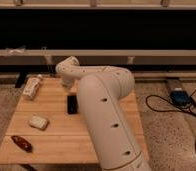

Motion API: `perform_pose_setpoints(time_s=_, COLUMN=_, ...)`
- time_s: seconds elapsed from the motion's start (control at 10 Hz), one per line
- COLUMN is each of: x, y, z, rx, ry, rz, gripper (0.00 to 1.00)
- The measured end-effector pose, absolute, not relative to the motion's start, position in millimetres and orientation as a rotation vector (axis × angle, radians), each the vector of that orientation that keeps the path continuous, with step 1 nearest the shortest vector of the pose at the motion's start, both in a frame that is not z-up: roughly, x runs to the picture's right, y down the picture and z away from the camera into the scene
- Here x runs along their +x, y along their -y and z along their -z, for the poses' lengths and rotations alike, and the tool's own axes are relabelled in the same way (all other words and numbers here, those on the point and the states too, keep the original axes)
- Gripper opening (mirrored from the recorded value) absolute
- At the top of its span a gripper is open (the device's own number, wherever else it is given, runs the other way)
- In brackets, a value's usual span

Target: Push the eraser across the table

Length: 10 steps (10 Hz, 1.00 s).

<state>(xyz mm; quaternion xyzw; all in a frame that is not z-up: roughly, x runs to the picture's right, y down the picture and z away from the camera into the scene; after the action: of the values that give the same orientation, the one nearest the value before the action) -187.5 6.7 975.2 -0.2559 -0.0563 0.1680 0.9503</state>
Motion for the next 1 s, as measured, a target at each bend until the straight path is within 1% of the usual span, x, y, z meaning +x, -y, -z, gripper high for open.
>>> perform_pose_setpoints(time_s=0.1, x=-184, y=-4, z=-976, rx=-0.514, ry=0.115, rz=-0.358, gripper=0.03)
perform_pose_setpoints(time_s=0.2, x=-181, y=-3, z=-977, rx=-0.51, ry=0.109, rz=-0.367, gripper=0.0)
perform_pose_setpoints(time_s=0.6, x=-165, y=-3, z=-987, rx=-0.493, ry=0.044, rz=-0.373, gripper=0.0)
perform_pose_setpoints(time_s=1.0, x=-155, y=-13, z=-984, rx=-0.51, ry=0.008, rz=-0.369, gripper=0.0)
